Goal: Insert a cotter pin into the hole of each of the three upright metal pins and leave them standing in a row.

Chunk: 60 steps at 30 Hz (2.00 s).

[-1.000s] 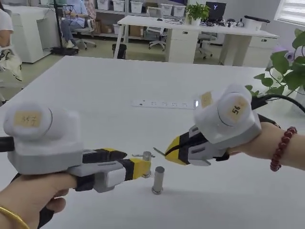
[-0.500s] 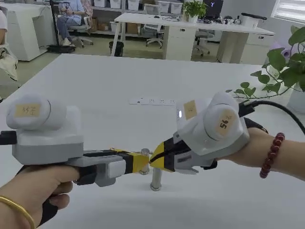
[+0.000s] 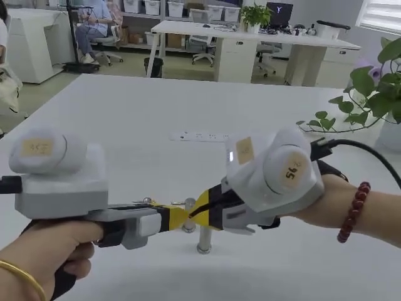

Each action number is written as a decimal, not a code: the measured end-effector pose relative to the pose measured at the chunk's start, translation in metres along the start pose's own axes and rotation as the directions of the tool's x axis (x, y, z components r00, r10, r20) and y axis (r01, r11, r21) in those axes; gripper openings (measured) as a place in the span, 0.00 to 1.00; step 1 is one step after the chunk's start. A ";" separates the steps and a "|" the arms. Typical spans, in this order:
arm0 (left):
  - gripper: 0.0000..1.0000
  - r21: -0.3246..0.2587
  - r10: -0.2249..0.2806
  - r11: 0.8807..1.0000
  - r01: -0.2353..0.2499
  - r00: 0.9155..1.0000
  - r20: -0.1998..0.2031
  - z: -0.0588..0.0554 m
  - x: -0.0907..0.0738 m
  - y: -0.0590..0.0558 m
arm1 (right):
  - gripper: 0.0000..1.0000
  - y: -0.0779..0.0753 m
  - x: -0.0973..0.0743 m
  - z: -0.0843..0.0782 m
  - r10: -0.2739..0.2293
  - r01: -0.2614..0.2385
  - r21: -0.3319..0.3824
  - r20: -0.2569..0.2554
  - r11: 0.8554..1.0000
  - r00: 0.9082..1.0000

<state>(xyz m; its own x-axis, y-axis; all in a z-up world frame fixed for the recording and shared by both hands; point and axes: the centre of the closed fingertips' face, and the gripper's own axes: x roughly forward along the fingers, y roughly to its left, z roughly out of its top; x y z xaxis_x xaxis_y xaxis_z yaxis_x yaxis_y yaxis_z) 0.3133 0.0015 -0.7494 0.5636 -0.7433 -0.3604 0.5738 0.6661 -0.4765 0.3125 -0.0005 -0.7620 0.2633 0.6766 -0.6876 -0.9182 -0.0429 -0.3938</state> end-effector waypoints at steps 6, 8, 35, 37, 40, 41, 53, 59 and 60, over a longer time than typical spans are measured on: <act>0.02 -0.017 -0.002 1.000 0.002 1.000 0.008 0.002 0.000 0.000 | 0.03 -0.001 -0.001 0.001 -0.006 0.006 -0.005 -0.001 1.000 1.000; 0.02 -0.010 -0.005 1.000 0.005 1.000 0.010 0.003 -0.001 0.000 | 0.03 -0.001 -0.001 0.002 -0.010 0.010 -0.004 0.000 1.000 1.000; 0.00 0.145 -0.045 0.989 0.040 0.999 0.030 0.009 -0.012 -0.007 | 0.11 0.000 -0.011 -0.003 0.007 -0.063 0.362 0.154 0.930 0.988; 0.00 0.173 -0.049 0.984 0.045 0.999 0.016 0.006 -0.013 -0.009 | 0.11 -0.002 -0.014 -0.001 0.012 -0.086 0.383 0.193 0.920 0.981; 0.00 0.197 -0.065 0.978 0.062 0.998 0.006 0.003 -0.015 -0.012 | 0.13 0.002 -0.018 0.000 0.050 -0.153 0.436 0.239 0.887 0.970; 0.00 0.208 -0.070 0.976 0.068 0.998 0.002 0.002 -0.015 -0.013 | 0.13 0.004 -0.019 0.000 0.062 -0.168 0.433 0.247 0.885 0.967; 0.00 0.290 -0.154 0.944 0.157 0.988 -0.032 -0.003 -0.018 -0.028 | 0.15 0.022 -0.021 0.002 0.158 -0.289 0.443 0.309 0.849 0.938; 0.00 0.317 -0.180 0.930 0.188 0.982 -0.054 -0.007 -0.018 -0.032 | 0.14 0.026 -0.019 0.002 0.185 -0.311 0.430 0.310 0.848 0.933; 0.00 0.320 -0.184 0.928 0.193 0.981 -0.059 -0.008 -0.019 -0.032 | 0.13 0.027 -0.019 0.002 0.189 -0.316 0.428 0.312 0.847 0.931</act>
<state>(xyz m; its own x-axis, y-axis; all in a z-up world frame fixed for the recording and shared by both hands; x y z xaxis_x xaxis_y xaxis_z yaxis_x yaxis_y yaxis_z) 0.2801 -0.0064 -0.7335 0.4124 -0.8554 -0.3135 0.8311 0.4942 -0.2552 0.2822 -0.0129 -0.7587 -0.0209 0.8510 -0.5248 -0.9873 0.0650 0.1447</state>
